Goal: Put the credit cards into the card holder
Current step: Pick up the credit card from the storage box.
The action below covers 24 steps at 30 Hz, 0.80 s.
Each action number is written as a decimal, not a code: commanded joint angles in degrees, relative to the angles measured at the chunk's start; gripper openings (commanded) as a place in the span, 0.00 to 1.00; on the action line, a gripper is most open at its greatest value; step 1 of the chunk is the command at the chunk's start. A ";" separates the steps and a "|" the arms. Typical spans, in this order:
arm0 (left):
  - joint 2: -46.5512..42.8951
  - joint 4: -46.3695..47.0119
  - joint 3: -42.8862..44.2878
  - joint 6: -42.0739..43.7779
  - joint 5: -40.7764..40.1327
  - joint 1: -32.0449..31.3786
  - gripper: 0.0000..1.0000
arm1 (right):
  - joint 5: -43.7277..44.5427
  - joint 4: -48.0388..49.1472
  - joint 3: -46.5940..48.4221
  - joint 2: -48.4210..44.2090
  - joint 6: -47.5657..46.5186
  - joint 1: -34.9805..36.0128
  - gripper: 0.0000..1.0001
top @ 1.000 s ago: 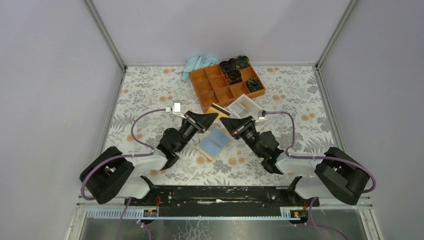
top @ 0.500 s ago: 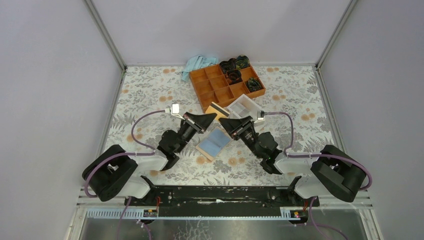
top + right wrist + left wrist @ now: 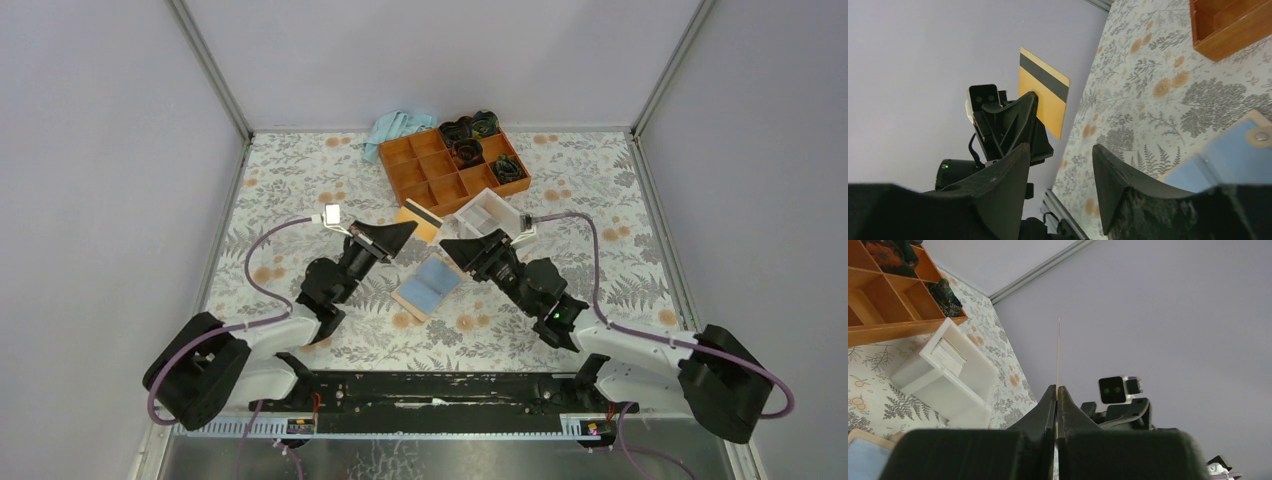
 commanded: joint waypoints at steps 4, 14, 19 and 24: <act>-3.19 -11.60 1.51 2.65 8.27 2.18 0.00 | 1.45 -22.46 8.25 -8.58 -16.43 -0.38 0.57; 1.09 -7.90 1.87 1.37 22.50 5.02 0.00 | -7.59 -34.19 16.09 -9.11 -25.35 -8.47 0.55; 3.76 -1.61 1.66 -1.82 28.96 7.18 0.00 | -17.51 -37.88 18.65 -7.56 -26.84 -14.58 0.55; 10.13 8.70 2.17 -7.63 35.93 8.39 0.00 | -26.83 -36.37 19.57 -4.95 -25.74 -16.86 0.54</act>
